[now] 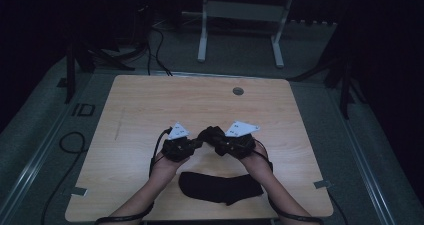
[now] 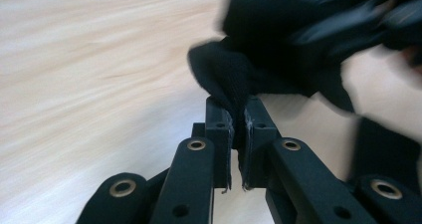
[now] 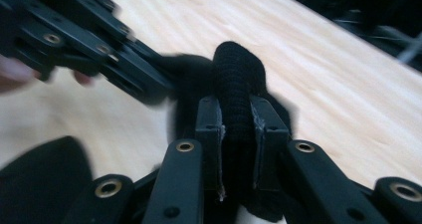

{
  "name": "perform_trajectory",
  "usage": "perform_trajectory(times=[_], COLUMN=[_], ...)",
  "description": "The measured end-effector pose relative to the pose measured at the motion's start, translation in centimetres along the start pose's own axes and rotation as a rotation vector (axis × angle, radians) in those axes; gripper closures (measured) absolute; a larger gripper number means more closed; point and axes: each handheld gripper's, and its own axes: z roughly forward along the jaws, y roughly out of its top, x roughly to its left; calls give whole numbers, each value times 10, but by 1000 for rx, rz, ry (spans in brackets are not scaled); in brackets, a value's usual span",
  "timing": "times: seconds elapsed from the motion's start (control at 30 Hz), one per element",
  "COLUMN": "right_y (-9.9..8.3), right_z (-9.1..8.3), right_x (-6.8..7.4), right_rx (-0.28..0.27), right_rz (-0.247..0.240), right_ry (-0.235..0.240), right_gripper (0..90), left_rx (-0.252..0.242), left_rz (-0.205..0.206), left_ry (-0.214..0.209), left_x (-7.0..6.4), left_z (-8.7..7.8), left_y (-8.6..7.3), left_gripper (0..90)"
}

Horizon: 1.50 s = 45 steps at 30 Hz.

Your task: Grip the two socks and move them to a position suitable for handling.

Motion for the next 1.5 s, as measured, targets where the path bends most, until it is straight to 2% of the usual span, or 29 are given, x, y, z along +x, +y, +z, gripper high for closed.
perform_trajectory(times=[0.03, 0.07, 0.13, 0.27, 0.33, 0.4, 0.47, 0.5, 0.57, 0.6, 0.63, 0.67, 0.7, 0.8, 0.87, 0.93, 0.97, 1.13, 1.2, 1.23, 1.37, 1.47, 1.5], right_y=[-1, -2, -4, -8, -11, -17, -25, -30, -42, -47, -47, -53, -65, -77, -82, -84, -85, -88, -88, -88, -86, -81, -79], right_z=[-3, -6, -13, -26, -30, -30, -28, -27, -21, -17, -17, -13, -4, 3, 3, -2, -4, -19, -21, -26, -27, -25, -24], right_x=[-2, -6, -15, -29, -34, -35, -35, -35, -33, -31, -31, -29, -25, -23, -23, -27, -29, -40, -42, -48, -53, -55, -54], right_rx=[2, -5, -15, -25, -24, -8, 16, 27, 59, 79, 79, 96, 146, 196, 206, 201, 198, 185, 183, 178, 172, 156, 157], right_rz=[2, 17, 48, 77, 86, 80, 84, 92, 103, 104, 104, 107, 110, 117, 125, 145, 156, 198, 205, 212, 212, 205, 195], right_ry=[-19, -17, -41, -70, -77, -84, -80, -72, -52, -40, -40, -37, -12, 14, 12, 3, 0, -18, -24, -35, -55, -61, -63], right_gripper=[773, 781, 784, 783, 782, 791, 791, 792, 792, 792, 792, 792, 758, 655, 552, 532, 527, 491, 494, 501, 560, 724, 825], left_rx=[5, 1, 7, 4, 13, 22, 53, 88, 125, 152, 152, 200, 215, 234, 240, 237, 232, 204, 197, 191, 142, 127, 131], left_rz=[-14, -35, -47, -43, -42, -33, -23, -24, -13, -8, -8, 19, 22, 23, 11, 3, -22, -37, -39, -43, -52, -39, -35], left_ry=[-5, 9, 29, 59, 52, 69, 59, 33, 39, 18, 18, 4, -8, -22, -27, -28, -33, -5, 8, 15, 26, 10, 0], left_x=[4, 7, 13, 21, 24, 26, 29, 32, 33, 34, 34, 33, 33, 34, 36, 38, 42, 49, 50, 51, 53, 50, 48], left_z=[-1, -4, -8, -17, -20, -23, -23, -21, -18, -15, -15, -10, -8, -6, -8, -9, -13, -26, -30, -33, -46, -46, -44], left_y=[-1, -2, -4, -7, -8, -11, -15, -18, -25, -28, -28, -34, -36, -40, -42, -42, -43, -47, -47, -47, -43, -40, -39], left_gripper=[846, 847, 846, 846, 846, 845, 845, 844, 843, 843, 843, 843, 840, 834, 827, 819, 802, 558, 484, 483, 497, 617, 697])
